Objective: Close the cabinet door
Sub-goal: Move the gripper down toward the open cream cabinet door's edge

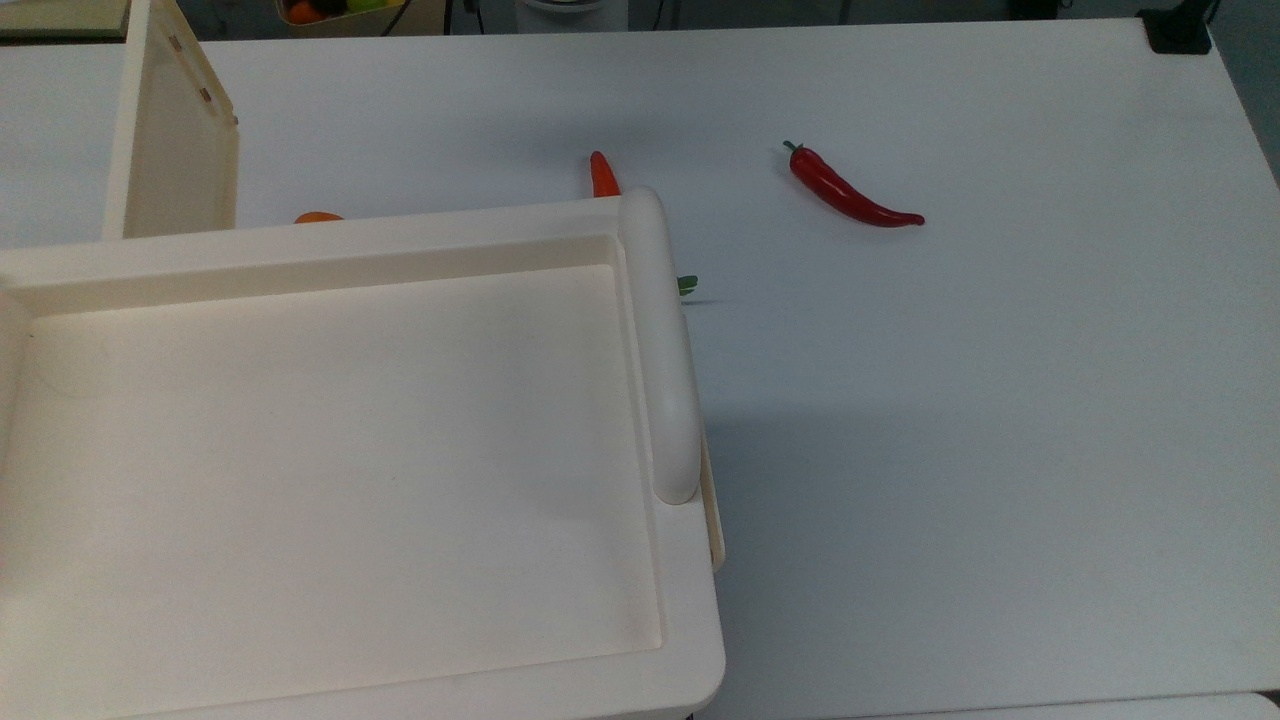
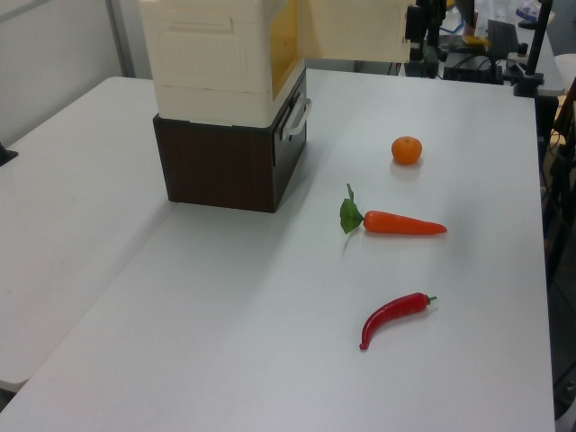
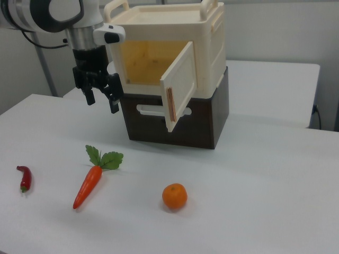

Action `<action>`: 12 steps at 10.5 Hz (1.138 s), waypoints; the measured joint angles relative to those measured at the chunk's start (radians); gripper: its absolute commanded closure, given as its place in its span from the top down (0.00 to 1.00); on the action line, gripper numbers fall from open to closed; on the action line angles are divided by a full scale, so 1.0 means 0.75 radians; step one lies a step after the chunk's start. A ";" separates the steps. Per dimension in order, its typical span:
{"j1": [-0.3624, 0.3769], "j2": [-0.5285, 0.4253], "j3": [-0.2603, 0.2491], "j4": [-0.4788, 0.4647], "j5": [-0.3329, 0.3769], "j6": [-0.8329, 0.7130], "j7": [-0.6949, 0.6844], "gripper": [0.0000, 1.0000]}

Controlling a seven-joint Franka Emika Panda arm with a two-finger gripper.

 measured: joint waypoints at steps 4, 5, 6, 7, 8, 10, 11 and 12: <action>0.000 -0.001 -0.003 0.000 0.000 0.000 0.000 1.00; 0.000 -0.001 -0.004 0.000 0.000 0.000 0.000 1.00; 0.000 -0.001 -0.004 0.000 0.000 0.000 0.000 1.00; 0.000 -0.001 -0.004 0.000 0.000 0.000 0.000 1.00; 0.000 -0.001 -0.004 0.000 0.002 0.000 0.000 1.00; 0.000 -0.001 -0.004 0.001 0.025 0.000 0.000 0.74; 0.000 -0.001 -0.004 0.001 0.030 0.000 -0.001 0.48; 0.000 -0.001 -0.004 0.001 0.032 0.000 -0.006 0.18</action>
